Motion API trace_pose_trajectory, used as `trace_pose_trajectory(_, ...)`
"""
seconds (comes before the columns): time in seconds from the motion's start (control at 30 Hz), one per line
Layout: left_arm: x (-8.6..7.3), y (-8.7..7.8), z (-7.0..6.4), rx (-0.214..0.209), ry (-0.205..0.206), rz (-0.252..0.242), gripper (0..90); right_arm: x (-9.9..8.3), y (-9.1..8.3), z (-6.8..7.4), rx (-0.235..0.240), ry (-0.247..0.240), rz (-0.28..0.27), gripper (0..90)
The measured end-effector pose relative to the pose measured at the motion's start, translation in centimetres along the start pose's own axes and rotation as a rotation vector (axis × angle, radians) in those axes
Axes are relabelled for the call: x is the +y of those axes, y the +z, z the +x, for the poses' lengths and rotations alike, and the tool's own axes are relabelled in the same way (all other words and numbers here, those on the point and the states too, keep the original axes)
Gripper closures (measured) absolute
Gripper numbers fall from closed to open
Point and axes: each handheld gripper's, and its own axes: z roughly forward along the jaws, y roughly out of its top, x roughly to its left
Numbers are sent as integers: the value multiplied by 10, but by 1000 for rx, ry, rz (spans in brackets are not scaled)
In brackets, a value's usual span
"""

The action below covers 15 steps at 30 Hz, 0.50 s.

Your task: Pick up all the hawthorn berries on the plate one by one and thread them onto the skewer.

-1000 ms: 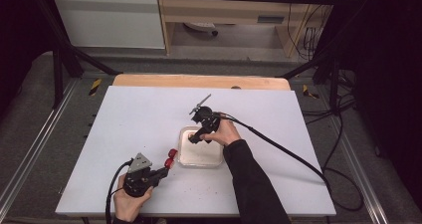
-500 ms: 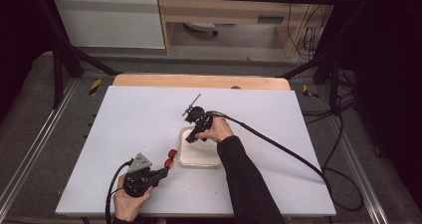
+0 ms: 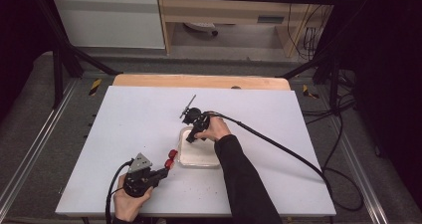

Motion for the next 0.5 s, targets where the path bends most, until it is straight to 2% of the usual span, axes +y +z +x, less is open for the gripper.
trace_pose_trajectory(0.17,0,0,0,0,0,0,883,1,0,0,-7,-16,2,610)
trace_pose_trajectory(0.4,0,0,0,0,0,1,883,1,-3,1,-18,-13,11,614)
trace_pose_trajectory(0.5,0,0,0,-3,-3,2,883,1,-7,3,-20,3,1,614)
